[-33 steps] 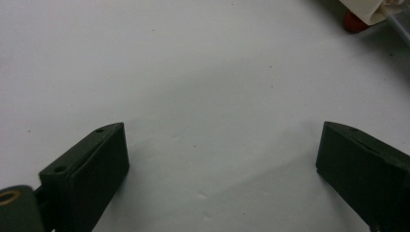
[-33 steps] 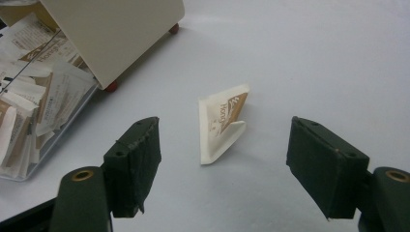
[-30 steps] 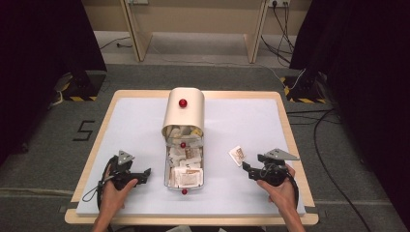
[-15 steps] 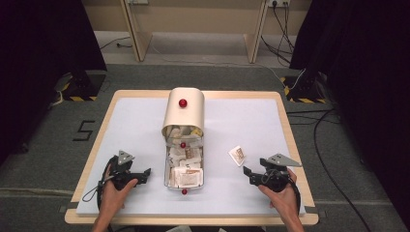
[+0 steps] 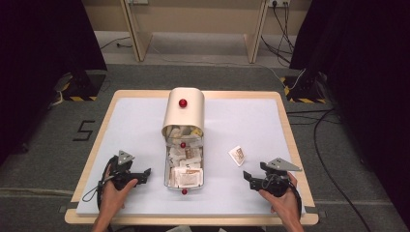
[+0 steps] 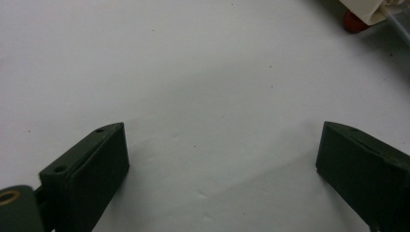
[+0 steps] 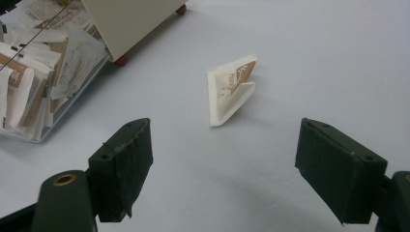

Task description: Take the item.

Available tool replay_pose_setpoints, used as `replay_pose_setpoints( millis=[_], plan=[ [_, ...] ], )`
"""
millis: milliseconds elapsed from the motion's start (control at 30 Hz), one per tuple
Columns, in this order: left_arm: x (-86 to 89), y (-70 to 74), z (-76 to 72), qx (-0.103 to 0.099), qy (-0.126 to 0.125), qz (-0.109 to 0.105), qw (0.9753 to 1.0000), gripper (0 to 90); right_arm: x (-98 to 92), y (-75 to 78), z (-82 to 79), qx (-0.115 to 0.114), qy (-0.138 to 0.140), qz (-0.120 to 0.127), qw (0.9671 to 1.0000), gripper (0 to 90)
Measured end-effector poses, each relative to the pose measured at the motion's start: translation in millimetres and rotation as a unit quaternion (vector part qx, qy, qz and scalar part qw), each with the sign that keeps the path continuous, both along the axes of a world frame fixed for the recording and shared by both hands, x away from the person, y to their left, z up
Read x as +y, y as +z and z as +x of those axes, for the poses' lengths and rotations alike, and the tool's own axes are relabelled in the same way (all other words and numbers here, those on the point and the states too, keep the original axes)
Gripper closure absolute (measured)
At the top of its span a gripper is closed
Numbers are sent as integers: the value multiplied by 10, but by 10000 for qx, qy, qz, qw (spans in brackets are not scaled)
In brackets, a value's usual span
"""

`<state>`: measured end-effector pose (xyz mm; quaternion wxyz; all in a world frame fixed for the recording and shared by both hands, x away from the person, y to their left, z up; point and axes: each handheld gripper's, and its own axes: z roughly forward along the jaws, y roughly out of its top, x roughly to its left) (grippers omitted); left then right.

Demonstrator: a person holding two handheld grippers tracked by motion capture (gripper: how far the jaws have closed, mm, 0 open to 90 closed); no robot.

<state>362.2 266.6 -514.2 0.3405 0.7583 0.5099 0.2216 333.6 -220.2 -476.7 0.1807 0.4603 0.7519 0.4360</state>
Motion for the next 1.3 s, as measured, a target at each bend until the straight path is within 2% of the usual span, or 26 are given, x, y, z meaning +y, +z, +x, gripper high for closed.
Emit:
replay_pose_setpoints(
  millis=[800,1100,1300],
  plan=[
    [0,0,0,-1,1,-1,10000,38,-23,-54,-121,100,54,-71,9999,211],
    [0,0,0,-1,1,-1,10000,38,-31,-108,-172,237,91,-268,9993,203],
    [0,0,0,-1,1,-1,10000,38,-36,-156,-215,362,112,-572,9976,185]
  ],
)
